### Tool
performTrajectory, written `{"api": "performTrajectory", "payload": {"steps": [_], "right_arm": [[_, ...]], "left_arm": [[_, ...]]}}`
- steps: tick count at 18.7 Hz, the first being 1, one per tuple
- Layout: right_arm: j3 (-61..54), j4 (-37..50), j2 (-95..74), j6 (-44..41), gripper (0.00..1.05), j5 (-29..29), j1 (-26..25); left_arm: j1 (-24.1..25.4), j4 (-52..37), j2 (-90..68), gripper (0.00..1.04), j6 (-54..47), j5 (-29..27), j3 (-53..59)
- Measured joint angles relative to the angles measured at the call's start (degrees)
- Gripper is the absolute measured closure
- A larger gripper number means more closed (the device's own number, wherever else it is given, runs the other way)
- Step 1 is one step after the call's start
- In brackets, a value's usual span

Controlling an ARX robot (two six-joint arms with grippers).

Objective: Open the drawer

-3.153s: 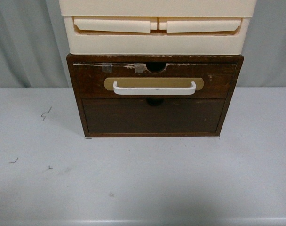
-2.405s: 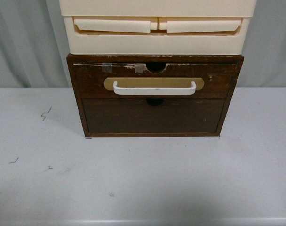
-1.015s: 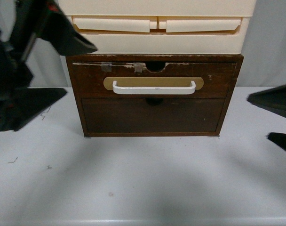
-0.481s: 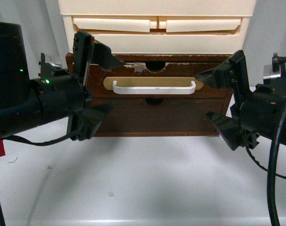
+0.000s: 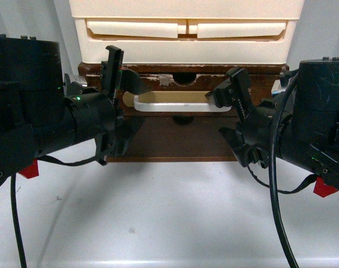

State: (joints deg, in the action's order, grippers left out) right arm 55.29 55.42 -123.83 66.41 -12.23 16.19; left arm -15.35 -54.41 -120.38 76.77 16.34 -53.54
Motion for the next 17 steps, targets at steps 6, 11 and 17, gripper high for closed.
{"api": "performTrajectory", "payload": {"steps": [6,11,17], "right_arm": [[1.7,-0.4,-0.9,-0.6,0.59,0.7,0.0],[2.4,-0.4,-0.9,3.5,0.84,0.0,0.3],[-3.0,3.1,1.3,6.3,0.87,0.3,1.6]], "left_arm": [[0.4,0.6,-0.9,0.79,-0.1,0.3,-0.9],[0.6,0.4,-0.9,0.92,0.4,0.9,-1.0],[0.3,-2.7,1.7,0.92,0.4,0.9,4.5]]}}
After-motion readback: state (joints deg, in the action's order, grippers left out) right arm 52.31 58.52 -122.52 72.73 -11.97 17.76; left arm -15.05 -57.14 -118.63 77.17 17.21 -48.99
